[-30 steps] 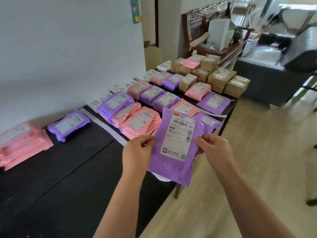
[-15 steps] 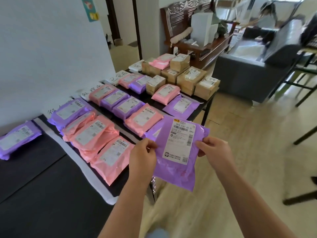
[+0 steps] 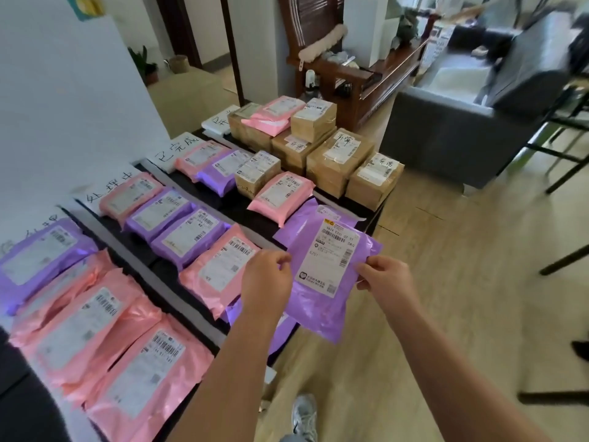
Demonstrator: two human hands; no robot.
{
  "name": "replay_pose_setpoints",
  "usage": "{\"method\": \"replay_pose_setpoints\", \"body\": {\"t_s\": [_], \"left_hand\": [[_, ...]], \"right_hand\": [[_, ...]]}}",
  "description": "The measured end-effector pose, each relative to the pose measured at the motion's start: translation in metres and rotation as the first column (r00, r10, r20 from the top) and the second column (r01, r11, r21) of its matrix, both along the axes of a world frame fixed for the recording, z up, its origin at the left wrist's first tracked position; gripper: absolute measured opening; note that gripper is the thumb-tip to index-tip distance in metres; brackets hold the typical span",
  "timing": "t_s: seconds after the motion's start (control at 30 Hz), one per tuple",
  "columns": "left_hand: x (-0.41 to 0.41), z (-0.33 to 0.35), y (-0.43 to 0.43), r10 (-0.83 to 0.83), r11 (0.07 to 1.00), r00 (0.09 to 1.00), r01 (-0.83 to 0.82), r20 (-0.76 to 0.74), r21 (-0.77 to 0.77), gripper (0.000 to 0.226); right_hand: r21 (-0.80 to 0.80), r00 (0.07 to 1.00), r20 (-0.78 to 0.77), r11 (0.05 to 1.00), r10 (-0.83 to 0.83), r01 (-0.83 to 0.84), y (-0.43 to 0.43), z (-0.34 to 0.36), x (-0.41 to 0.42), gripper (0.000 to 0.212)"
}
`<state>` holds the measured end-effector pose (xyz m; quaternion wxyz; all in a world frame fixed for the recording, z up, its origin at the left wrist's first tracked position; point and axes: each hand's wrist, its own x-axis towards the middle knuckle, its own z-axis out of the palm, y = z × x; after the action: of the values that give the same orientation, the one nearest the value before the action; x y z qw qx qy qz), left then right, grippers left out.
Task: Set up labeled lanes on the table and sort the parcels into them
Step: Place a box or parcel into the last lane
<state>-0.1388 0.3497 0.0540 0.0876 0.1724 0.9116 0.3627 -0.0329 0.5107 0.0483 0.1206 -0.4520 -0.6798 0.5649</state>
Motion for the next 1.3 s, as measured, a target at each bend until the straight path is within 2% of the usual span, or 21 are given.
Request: {"method": "replay_pose_setpoints", "body": {"t_s": [0.23, 0.43, 0.57, 0.7, 0.8, 0.87, 0.97, 1.0, 1.03, 1.1, 1.13, 1.17, 1.2, 1.3], "left_hand": [[-0.060, -0.022, 0.065, -0.081, 0.991, 0.995, 0.087, 0.063, -0.098, 0.020], [-0.099, -0.041, 0.106, -0.054, 0.972, 0.995, 0.071, 0.081, -0.224, 0.046], [-0.105, -0.057, 0.123, -0.005, 0.964, 0.994, 0.034, 0.108, -0.264, 0.048], [-0.101, -0.081, 0.138, 0.006, 0.957, 0.981, 0.050, 0.192, -0.285, 0.049], [-0.102, -0.098, 0.147, 0.008, 0.946, 0.971, 0.070, 0.237, -0.317, 0.051], [-0.101, -0.106, 0.151, 0.001, 0.929, 0.971, 0.087, 0.239, -0.359, 0.051], [-0.098, -0.116, 0.154, 0.003, 0.902, 0.971, 0.100, 0.238, -0.420, 0.054], [-0.096, -0.119, 0.154, 0.002, 0.896, 0.974, 0.099, 0.227, -0.433, 0.056], [-0.094, -0.122, 0.155, 0.000, 0.890, 0.978, 0.096, 0.210, -0.445, 0.058], [-0.092, -0.125, 0.157, -0.001, 0.878, 0.985, 0.083, 0.171, -0.471, 0.061], [-0.091, -0.127, 0.157, -0.003, 0.872, 0.987, 0.081, 0.160, -0.483, 0.061], [-0.091, -0.128, 0.158, -0.009, 0.865, 0.988, 0.084, 0.152, -0.495, 0.062], [-0.090, -0.129, 0.158, -0.021, 0.859, 0.990, 0.090, 0.141, -0.505, 0.062], [-0.088, -0.134, 0.155, -0.037, 0.854, 0.993, 0.088, 0.109, -0.513, 0.061]], "right_hand": [[-0.149, 0.996, 0.015, 0.984, -0.092, 0.093, 0.051, -0.028, -0.056, 0.013], [-0.255, 0.997, 0.029, 0.964, -0.072, 0.077, 0.094, -0.055, -0.112, 0.008], [-0.331, 0.997, 0.046, 0.940, -0.068, 0.080, 0.120, -0.076, -0.144, 0.018], [-0.400, 0.990, 0.126, 0.911, -0.055, 0.101, 0.137, -0.100, -0.167, 0.016], [-0.350, 0.982, 0.187, 0.935, 0.007, 0.060, 0.144, -0.115, -0.176, 0.019], [-0.271, 0.972, 0.213, 0.962, 0.096, -0.035, 0.146, -0.118, -0.175, 0.022], [-0.007, 0.926, 0.290, 0.968, 0.242, -0.251, 0.150, -0.115, -0.170, 0.026], [0.122, 0.904, 0.327, 0.936, 0.277, -0.331, 0.151, -0.114, -0.169, 0.024], [0.287, 0.880, 0.355, 0.859, 0.316, -0.424, 0.152, -0.112, -0.169, 0.021], [0.615, 0.824, 0.389, 0.549, 0.413, -0.565, 0.154, -0.113, -0.171, 0.015], [0.700, 0.792, 0.414, 0.399, 0.449, -0.592, 0.154, -0.115, -0.174, 0.022], [0.714, 0.745, 0.455, 0.300, 0.489, -0.633, 0.155, -0.118, -0.178, 0.036], [0.672, 0.677, 0.511, 0.245, 0.530, -0.699, 0.156, -0.118, -0.182, 0.048], [0.469, 0.486, 0.669, 0.188, 0.562, -0.863, 0.156, -0.120, -0.188, 0.059]]}}
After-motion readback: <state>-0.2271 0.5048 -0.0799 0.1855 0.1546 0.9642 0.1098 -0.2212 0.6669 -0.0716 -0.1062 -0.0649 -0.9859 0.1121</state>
